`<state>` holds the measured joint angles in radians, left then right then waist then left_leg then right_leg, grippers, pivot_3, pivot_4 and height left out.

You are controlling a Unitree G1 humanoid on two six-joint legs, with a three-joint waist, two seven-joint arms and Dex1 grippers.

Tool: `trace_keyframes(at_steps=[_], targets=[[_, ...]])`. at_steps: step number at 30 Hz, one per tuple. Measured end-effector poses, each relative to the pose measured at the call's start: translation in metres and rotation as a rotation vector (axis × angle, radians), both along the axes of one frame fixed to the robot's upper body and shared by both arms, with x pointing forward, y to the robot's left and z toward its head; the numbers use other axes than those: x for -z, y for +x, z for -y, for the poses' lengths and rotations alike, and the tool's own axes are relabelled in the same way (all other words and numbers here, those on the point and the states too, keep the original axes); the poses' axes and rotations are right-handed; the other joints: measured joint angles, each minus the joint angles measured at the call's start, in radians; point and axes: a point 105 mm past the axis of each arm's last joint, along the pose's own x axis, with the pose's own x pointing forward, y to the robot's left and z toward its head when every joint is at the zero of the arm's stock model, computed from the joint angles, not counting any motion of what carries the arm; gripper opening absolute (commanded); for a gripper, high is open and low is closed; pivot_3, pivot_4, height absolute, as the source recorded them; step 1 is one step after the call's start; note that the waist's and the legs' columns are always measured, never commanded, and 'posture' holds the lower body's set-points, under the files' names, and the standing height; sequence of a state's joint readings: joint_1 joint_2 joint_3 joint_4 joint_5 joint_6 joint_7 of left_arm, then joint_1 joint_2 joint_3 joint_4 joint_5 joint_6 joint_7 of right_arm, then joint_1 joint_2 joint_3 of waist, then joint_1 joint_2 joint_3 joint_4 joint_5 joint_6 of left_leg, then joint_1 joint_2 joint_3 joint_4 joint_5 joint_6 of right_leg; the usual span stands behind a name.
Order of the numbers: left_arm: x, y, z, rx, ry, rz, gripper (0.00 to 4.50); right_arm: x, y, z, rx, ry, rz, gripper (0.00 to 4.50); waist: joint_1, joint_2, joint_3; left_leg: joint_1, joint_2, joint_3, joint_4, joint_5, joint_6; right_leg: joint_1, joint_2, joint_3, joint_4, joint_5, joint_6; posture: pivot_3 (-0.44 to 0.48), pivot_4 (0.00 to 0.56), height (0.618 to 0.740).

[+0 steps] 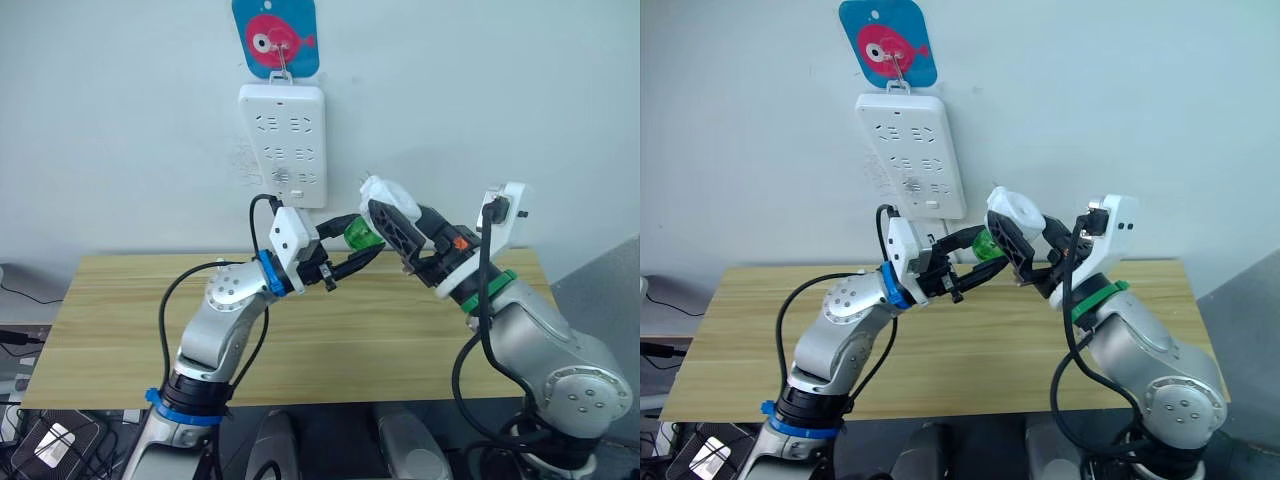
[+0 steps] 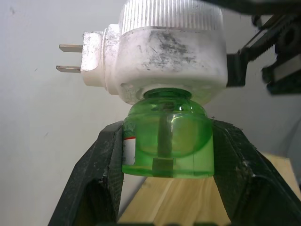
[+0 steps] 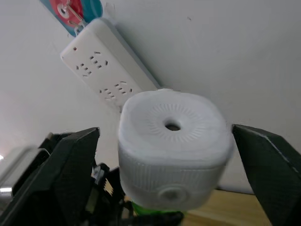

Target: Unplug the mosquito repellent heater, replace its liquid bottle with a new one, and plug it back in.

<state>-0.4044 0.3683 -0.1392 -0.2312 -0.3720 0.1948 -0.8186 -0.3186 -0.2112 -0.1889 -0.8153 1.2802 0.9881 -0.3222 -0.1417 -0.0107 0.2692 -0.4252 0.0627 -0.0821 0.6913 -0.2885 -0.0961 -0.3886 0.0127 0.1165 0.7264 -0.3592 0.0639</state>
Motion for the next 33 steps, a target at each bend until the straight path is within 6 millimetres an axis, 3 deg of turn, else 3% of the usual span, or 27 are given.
trace_keyframes(at_steps=[8, 12, 20, 32, 33], targets=[[0.023, -0.011, -0.025, 0.162, 0.306, 0.092, 2.26, 0.025, -0.015, 0.019, -0.219, -0.142, -0.145, 4.50, 0.007, 0.001, 0.009, 0.000, 0.000, 0.000, -0.004, 0.000, 0.000, 0.000, 0.000, 0.000, -0.005, 0.000, 0.000, -0.137, 0.279, 0.697], [0.033, -0.017, -0.029, 0.226, 0.416, 0.125, 2.26, 0.040, -0.023, 0.016, -0.332, -0.127, -0.259, 4.50, 0.010, 0.001, 0.010, 0.000, 0.001, 0.001, -0.010, 0.000, 0.000, 0.000, 0.000, 0.000, -0.010, 0.000, 0.000, -0.122, 0.281, 0.697], [0.037, -0.028, -0.025, 0.273, 0.452, 0.166, 2.26, 0.057, -0.033, 0.001, -0.463, -0.118, -0.357, 4.50, 0.036, 0.000, 0.020, 0.000, 0.001, 0.000, -0.011, 0.000, 0.000, 0.000, -0.001, -0.001, -0.012, 0.000, 0.000, -0.096, 0.290, 0.697], [0.041, -0.043, -0.024, 0.345, 0.487, 0.185, 2.26, 0.059, -0.036, -0.010, -0.560, -0.061, -0.385, 4.50, 0.059, -0.003, 0.024, 0.000, 0.001, 0.000, -0.011, 0.001, 0.001, 0.000, -0.001, -0.002, -0.012, 0.000, 0.000, -0.090, 0.293, 0.697], [0.041, -0.043, -0.024, 0.347, 0.487, 0.185, 2.26, 0.059, -0.036, -0.009, -0.563, -0.061, -0.387, 4.33, 0.059, -0.003, 0.024, 0.000, 0.001, 0.000, -0.011, 0.001, 0.001, 0.000, -0.001, -0.002, -0.012, 0.000, 0.000, -0.085, 0.296, 0.697]])
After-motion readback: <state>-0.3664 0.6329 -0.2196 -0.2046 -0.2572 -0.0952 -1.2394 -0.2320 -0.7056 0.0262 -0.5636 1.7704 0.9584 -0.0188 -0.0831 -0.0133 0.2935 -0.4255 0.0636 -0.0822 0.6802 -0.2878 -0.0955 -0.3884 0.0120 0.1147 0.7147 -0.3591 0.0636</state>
